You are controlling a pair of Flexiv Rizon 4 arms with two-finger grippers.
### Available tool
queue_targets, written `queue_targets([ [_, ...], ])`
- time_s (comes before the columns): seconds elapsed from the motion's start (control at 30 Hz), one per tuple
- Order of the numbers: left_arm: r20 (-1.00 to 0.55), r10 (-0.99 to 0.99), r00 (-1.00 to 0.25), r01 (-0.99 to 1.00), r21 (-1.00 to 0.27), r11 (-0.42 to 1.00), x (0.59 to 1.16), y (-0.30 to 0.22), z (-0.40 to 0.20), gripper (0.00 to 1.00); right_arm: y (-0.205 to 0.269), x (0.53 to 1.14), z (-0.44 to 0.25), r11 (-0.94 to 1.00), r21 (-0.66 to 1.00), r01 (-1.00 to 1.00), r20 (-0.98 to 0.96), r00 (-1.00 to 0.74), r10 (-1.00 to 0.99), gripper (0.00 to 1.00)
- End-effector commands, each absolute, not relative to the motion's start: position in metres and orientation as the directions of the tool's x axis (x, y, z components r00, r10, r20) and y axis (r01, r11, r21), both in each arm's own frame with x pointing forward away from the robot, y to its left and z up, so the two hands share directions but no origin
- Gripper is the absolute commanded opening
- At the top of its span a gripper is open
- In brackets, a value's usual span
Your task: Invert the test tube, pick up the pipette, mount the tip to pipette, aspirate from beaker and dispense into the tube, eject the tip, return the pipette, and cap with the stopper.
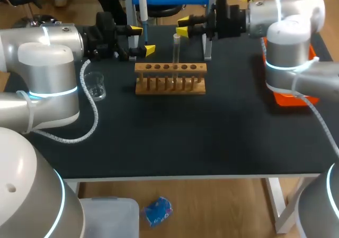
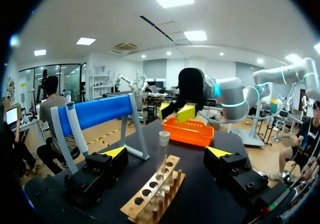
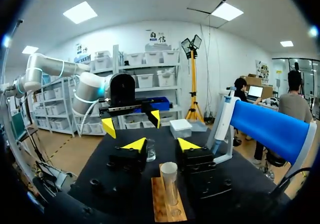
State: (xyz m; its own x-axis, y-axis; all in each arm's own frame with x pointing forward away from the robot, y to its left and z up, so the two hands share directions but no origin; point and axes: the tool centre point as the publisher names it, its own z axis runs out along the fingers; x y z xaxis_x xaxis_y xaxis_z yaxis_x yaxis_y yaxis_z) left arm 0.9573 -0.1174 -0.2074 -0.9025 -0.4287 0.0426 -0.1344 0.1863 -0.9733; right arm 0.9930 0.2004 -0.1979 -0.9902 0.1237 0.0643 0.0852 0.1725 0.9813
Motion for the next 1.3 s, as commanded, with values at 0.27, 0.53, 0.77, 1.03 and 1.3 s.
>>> queue_targets([
  [0.27,0.04,-0.433,-0.9,-0.132,-0.974,0.183,0.957,-0.119,-0.209,1.0,0.208,1.002,-0.209,0.172,0.98,0.101,0.08,-0.989,0.127,0.0],
  [0.53,0.04,-0.433,-0.9,-0.132,-0.974,0.183,0.957,-0.119,-0.209,1.0,0.208,1.002,-0.217,0.172,0.979,0.112,0.091,-0.988,0.127,0.0],
  [0.77,0.04,-0.433,-0.9,-0.132,-0.974,0.183,0.957,-0.119,-0.209,1.0,0.207,1.0,-0.226,0.164,0.978,0.127,0.105,-0.986,0.133,0.0],
  [1.03,0.04,-0.433,-0.9,-0.132,-0.974,0.183,0.957,-0.119,-0.209,1.0,0.205,0.997,-0.234,0.146,0.979,0.143,0.124,-0.983,0.133,0.0],
  [1.3,0.04,-0.433,-0.9,-0.132,-0.974,0.183,0.957,-0.119,-0.209,1.0,0.206,0.995,-0.243,0.128,0.978,0.165,0.148,-0.98,0.137,0.0],
])
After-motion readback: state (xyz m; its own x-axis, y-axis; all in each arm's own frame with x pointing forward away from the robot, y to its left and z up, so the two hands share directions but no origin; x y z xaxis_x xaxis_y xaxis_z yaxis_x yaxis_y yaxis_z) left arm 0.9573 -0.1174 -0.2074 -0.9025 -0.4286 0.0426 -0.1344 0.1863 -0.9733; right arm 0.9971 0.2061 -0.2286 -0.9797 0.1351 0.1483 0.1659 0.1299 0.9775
